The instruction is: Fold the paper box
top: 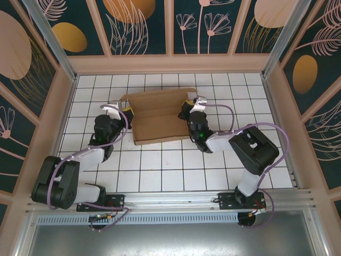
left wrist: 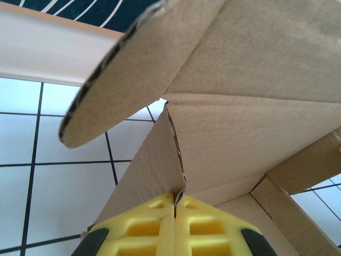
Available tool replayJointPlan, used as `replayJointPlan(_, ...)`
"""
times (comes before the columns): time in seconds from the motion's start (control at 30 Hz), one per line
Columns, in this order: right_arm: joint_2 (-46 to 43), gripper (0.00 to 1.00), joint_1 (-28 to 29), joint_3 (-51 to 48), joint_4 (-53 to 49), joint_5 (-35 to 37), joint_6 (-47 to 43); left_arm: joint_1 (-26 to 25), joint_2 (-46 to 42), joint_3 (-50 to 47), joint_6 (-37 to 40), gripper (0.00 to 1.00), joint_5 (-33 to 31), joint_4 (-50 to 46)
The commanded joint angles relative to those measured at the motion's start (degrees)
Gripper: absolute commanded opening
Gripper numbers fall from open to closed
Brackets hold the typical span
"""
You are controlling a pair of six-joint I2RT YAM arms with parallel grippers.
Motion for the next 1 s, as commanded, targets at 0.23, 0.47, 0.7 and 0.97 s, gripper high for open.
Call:
replayJointPlan(0.23, -1.99, 0.0, 1.18, -9.21, 11.9, -4.65, 1.76, -4.33, -1.33, -5.07, -6.24, 0.0, -4.88, -4.67)
replayJointPlan(0.47, -3.25, 0.0, 2.76, -13.54, 13.97, -4.2, 1.71, -4.59, -3.94, -8.66, -8.37, 0.0, -7.77, -5.31)
replayJointPlan(0.7, -4.4, 0.0, 4.05, -16.28, 14.74, -2.17, 2.04, -4.6, -5.91, -10.2, -10.34, 0.0, -12.18, -9.9)
replayJointPlan(0.97, -4.12, 0.01, 5.65, -19.62, 16.47, -1.83, 5.49, -4.61, -5.67, -12.61, -13.42, 0.0, -14.68, -10.07)
